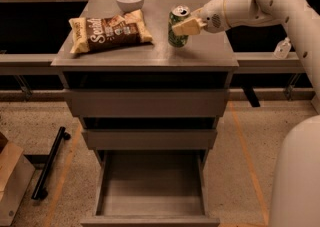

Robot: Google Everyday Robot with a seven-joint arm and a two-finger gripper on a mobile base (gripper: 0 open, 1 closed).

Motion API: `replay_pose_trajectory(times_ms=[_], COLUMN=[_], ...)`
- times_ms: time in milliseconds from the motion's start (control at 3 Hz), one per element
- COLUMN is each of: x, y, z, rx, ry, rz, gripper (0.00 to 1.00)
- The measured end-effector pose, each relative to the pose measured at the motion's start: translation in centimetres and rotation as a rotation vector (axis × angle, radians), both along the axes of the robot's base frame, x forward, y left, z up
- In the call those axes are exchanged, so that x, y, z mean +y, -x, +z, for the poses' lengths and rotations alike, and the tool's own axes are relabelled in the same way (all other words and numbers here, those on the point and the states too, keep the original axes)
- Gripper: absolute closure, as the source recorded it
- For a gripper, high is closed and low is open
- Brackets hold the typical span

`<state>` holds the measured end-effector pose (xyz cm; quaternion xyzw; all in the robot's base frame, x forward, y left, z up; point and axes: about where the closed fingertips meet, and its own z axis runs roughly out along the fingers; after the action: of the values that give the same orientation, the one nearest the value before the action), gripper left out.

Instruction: Pick green can from bottom drawer and place on counter

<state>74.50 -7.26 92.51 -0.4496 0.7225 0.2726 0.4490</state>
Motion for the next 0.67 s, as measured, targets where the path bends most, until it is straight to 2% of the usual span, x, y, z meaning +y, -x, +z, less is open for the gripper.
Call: replay_pose_trajectory(times_ms=[333, 667], x=[-0.45, 0.01], y=[-0.55, -0.58], z=[-1.51, -1.73], rx=[0.043, 0.046], ry=[-0.005, -0.006], rz=[-0.023, -0.016], gripper=[0.36, 0.05])
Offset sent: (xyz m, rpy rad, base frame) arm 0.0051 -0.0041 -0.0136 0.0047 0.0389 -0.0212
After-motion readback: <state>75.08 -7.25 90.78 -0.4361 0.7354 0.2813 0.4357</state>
